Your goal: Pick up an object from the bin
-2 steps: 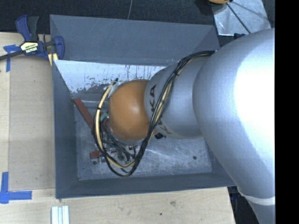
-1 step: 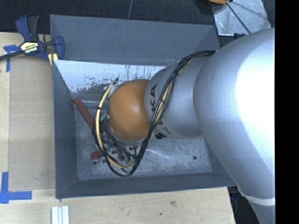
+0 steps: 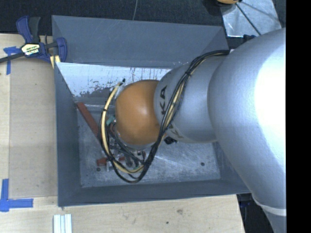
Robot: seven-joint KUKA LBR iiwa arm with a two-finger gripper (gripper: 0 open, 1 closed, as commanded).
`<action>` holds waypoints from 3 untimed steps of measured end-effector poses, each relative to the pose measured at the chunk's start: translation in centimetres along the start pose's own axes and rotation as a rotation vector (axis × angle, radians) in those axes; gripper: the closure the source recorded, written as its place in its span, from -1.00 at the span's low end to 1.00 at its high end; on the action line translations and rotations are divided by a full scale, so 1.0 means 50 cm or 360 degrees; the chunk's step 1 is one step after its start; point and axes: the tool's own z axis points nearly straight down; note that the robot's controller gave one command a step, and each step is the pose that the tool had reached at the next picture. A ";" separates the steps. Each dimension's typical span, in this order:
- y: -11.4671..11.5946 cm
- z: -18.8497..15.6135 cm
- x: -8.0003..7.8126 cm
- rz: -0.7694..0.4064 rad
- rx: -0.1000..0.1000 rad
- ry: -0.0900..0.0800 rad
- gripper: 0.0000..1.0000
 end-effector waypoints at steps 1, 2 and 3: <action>0.000 -0.061 -0.001 0.0001 0.0003 0.0002 1.00; 0.000 -0.097 -0.004 0.0002 0.0000 -0.0009 1.00; 0.000 -0.123 -0.004 0.0001 0.0000 -0.0010 1.00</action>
Offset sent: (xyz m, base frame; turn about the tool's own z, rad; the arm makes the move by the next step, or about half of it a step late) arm 0.0000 -0.0001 0.0746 0.0000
